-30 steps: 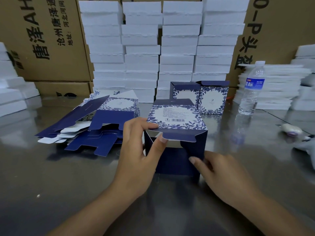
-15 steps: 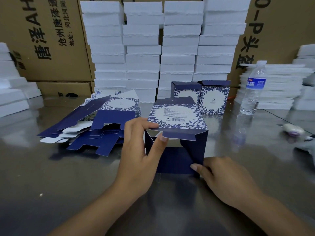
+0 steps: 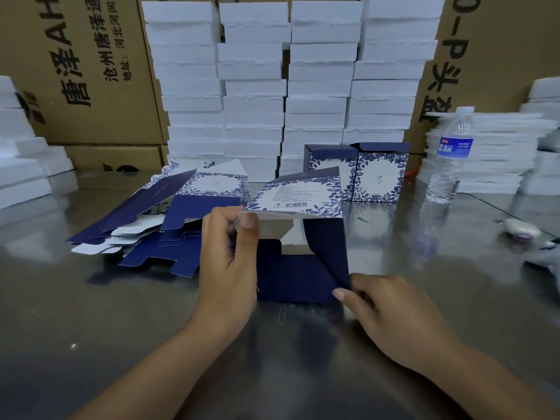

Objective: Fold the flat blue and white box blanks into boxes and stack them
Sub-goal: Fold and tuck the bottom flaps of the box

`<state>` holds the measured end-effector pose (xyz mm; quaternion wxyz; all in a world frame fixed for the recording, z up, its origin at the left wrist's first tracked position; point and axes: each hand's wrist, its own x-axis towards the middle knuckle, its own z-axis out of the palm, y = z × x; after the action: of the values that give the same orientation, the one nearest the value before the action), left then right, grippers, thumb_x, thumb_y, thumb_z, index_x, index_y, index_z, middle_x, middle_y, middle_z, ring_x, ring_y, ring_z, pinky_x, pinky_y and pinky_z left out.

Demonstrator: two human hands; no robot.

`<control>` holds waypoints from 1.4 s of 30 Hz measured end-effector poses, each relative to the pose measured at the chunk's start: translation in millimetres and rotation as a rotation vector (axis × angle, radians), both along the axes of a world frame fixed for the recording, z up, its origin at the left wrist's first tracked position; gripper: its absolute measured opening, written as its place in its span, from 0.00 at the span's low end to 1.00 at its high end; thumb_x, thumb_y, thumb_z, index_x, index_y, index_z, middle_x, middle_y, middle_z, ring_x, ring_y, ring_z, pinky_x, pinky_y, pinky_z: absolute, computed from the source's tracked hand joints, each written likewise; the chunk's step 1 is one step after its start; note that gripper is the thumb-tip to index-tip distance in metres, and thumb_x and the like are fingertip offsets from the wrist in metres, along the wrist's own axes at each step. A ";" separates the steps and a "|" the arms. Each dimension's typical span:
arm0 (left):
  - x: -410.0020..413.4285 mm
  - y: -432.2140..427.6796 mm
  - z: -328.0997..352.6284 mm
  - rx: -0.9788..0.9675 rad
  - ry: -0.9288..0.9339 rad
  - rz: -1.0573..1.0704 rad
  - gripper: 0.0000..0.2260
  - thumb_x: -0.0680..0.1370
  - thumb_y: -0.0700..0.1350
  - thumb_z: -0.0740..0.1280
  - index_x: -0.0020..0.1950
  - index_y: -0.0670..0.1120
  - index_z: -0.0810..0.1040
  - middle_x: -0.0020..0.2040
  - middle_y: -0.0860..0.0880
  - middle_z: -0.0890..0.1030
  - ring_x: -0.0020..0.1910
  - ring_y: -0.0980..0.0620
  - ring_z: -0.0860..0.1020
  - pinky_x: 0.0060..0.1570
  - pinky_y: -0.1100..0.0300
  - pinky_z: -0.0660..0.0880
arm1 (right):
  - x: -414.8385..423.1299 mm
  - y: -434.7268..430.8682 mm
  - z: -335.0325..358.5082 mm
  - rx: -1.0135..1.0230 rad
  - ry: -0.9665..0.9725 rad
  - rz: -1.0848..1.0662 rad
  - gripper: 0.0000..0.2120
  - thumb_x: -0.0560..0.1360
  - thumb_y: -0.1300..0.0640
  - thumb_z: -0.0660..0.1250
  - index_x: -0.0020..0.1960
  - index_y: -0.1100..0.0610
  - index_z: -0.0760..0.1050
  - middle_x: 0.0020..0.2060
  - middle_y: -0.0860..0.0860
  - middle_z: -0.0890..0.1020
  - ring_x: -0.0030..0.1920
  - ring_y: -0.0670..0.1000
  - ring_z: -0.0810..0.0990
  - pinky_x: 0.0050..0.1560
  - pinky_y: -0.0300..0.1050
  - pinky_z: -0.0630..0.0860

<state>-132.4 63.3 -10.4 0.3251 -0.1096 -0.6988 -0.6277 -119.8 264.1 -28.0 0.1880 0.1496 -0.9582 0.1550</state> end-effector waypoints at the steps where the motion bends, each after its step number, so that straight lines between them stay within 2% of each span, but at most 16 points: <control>1: 0.3 0.3 -0.2 0.001 -0.003 -0.005 0.16 0.72 0.67 0.53 0.43 0.56 0.69 0.43 0.54 0.70 0.39 0.62 0.68 0.41 0.73 0.65 | -0.5 0.8 0.6 -0.004 0.010 -0.007 0.21 0.77 0.40 0.54 0.31 0.51 0.60 0.26 0.46 0.68 0.29 0.45 0.67 0.29 0.35 0.60; 5: 0.5 1.7 -0.9 -0.013 -0.009 -0.015 0.21 0.70 0.69 0.52 0.47 0.55 0.71 0.48 0.50 0.73 0.42 0.62 0.70 0.42 0.74 0.66 | 0.1 1.7 0.7 0.027 0.006 -0.044 0.22 0.76 0.36 0.53 0.31 0.51 0.61 0.26 0.47 0.69 0.29 0.45 0.67 0.29 0.36 0.60; 9: 0.2 0.5 0.0 -0.028 -0.011 -0.020 0.19 0.70 0.69 0.52 0.47 0.56 0.71 0.46 0.50 0.72 0.42 0.60 0.70 0.42 0.73 0.66 | 1.8 0.0 7.2 0.044 0.034 -0.143 0.31 0.65 0.25 0.44 0.32 0.51 0.66 0.28 0.46 0.71 0.31 0.43 0.69 0.30 0.38 0.62; 12: 1.4 1.6 0.3 -0.063 0.027 -0.067 0.20 0.72 0.66 0.53 0.50 0.53 0.73 0.51 0.47 0.74 0.49 0.56 0.73 0.48 0.71 0.67 | 2.4 0.1 11.5 -0.047 0.146 -0.196 0.29 0.63 0.24 0.43 0.42 0.46 0.67 0.32 0.41 0.70 0.33 0.41 0.69 0.31 0.41 0.62; 14: 2.7 2.3 -0.1 -0.114 0.037 -0.111 0.18 0.73 0.65 0.53 0.51 0.55 0.73 0.54 0.49 0.74 0.53 0.57 0.73 0.51 0.71 0.67 | 1.7 -1.2 12.8 -0.204 0.249 -0.106 0.28 0.68 0.27 0.51 0.58 0.44 0.67 0.45 0.37 0.71 0.44 0.42 0.72 0.41 0.42 0.67; 15: 3.5 2.4 -0.5 -0.139 0.034 -0.141 0.17 0.73 0.66 0.54 0.51 0.58 0.72 0.54 0.51 0.74 0.54 0.59 0.73 0.51 0.71 0.66 | 1.1 -2.2 13.9 -0.266 0.312 -0.032 0.28 0.71 0.31 0.57 0.64 0.47 0.65 0.53 0.39 0.71 0.52 0.42 0.72 0.49 0.43 0.70; 17: 5.7 2.5 -1.6 -0.181 0.039 -0.211 0.18 0.72 0.72 0.54 0.52 0.62 0.71 0.55 0.54 0.72 0.55 0.60 0.73 0.51 0.73 0.66 | 1.4 -3.6 17.3 -0.278 0.477 0.093 0.28 0.73 0.40 0.63 0.68 0.51 0.63 0.62 0.48 0.70 0.63 0.49 0.69 0.62 0.49 0.67; 20: 6.2 4.5 -4.7 -0.217 0.043 -0.348 0.21 0.71 0.74 0.54 0.56 0.64 0.70 0.58 0.56 0.71 0.59 0.62 0.72 0.53 0.75 0.68 | 2.0 -3.8 20.5 -0.195 0.663 0.162 0.22 0.76 0.43 0.60 0.64 0.56 0.70 0.60 0.55 0.74 0.62 0.54 0.70 0.65 0.60 0.65; 23: 4.4 7.2 -6.8 -0.228 0.027 -0.433 0.25 0.68 0.77 0.52 0.59 0.68 0.70 0.61 0.61 0.70 0.64 0.58 0.71 0.60 0.62 0.70 | 1.6 -0.6 20.1 -0.250 0.705 0.165 0.19 0.76 0.48 0.59 0.53 0.61 0.79 0.51 0.56 0.80 0.55 0.52 0.74 0.57 0.70 0.68; 26: 4.1 5.9 -7.6 -0.311 0.044 -0.402 0.25 0.73 0.73 0.48 0.66 0.67 0.67 0.63 0.65 0.70 0.68 0.60 0.68 0.64 0.55 0.67 | 2.2 2.0 22.4 -0.341 0.731 0.145 0.16 0.75 0.51 0.58 0.49 0.60 0.80 0.47 0.51 0.80 0.51 0.50 0.75 0.58 0.63 0.70; 29: 6.6 5.4 -8.6 -0.321 0.030 -0.397 0.18 0.76 0.63 0.57 0.67 0.71 0.62 0.62 0.66 0.71 0.64 0.65 0.70 0.58 0.68 0.70 | 4.3 2.1 26.1 -0.463 0.706 0.175 0.20 0.79 0.43 0.53 0.49 0.55 0.78 0.44 0.48 0.79 0.49 0.49 0.76 0.54 0.40 0.71; 30: 6.5 6.1 -9.1 -0.315 0.025 -0.374 0.19 0.75 0.62 0.60 0.64 0.73 0.61 0.60 0.69 0.71 0.61 0.67 0.70 0.55 0.72 0.70 | 4.8 1.3 26.9 -0.497 0.692 0.192 0.19 0.79 0.42 0.53 0.49 0.53 0.77 0.43 0.49 0.79 0.48 0.49 0.76 0.53 0.37 0.71; 32: 6.0 7.0 -10.5 -0.326 0.020 -0.313 0.17 0.71 0.62 0.62 0.57 0.74 0.62 0.57 0.70 0.71 0.59 0.67 0.71 0.53 0.70 0.72 | 5.6 -0.3 27.2 -0.539 0.672 0.227 0.18 0.79 0.41 0.54 0.49 0.52 0.76 0.42 0.49 0.80 0.49 0.49 0.77 0.52 0.36 0.71; 36: 5.1 5.3 -11.8 -0.356 0.005 -0.182 0.13 0.68 0.65 0.64 0.48 0.66 0.66 0.50 0.63 0.76 0.52 0.62 0.76 0.50 0.60 0.74 | 8.8 -3.4 27.2 -0.574 0.659 0.287 0.17 0.79 0.41 0.55 0.47 0.50 0.76 0.43 0.46 0.80 0.50 0.49 0.78 0.52 0.38 0.72; 39: 4.9 3.9 -11.9 -0.450 0.081 -0.052 0.11 0.69 0.65 0.63 0.41 0.63 0.64 0.40 0.65 0.74 0.40 0.66 0.74 0.41 0.73 0.68 | 11.8 -5.3 27.5 -0.579 0.669 0.311 0.16 0.79 0.42 0.55 0.47 0.49 0.76 0.43 0.46 0.80 0.48 0.47 0.78 0.52 0.36 0.71; 42: 7.2 5.0 -9.5 -0.537 0.152 0.030 0.13 0.72 0.62 0.63 0.36 0.62 0.59 0.34 0.65 0.71 0.32 0.66 0.69 0.31 0.76 0.64 | 13.9 -7.0 28.1 -0.600 0.667 0.307 0.16 0.79 0.42 0.54 0.47 0.50 0.76 0.42 0.44 0.80 0.48 0.47 0.78 0.51 0.35 0.71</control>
<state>-125.2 68.3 -19.9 0.3449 -0.2282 -0.8155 -0.4049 -105.9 257.1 0.0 0.4953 0.2702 -0.7254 0.3944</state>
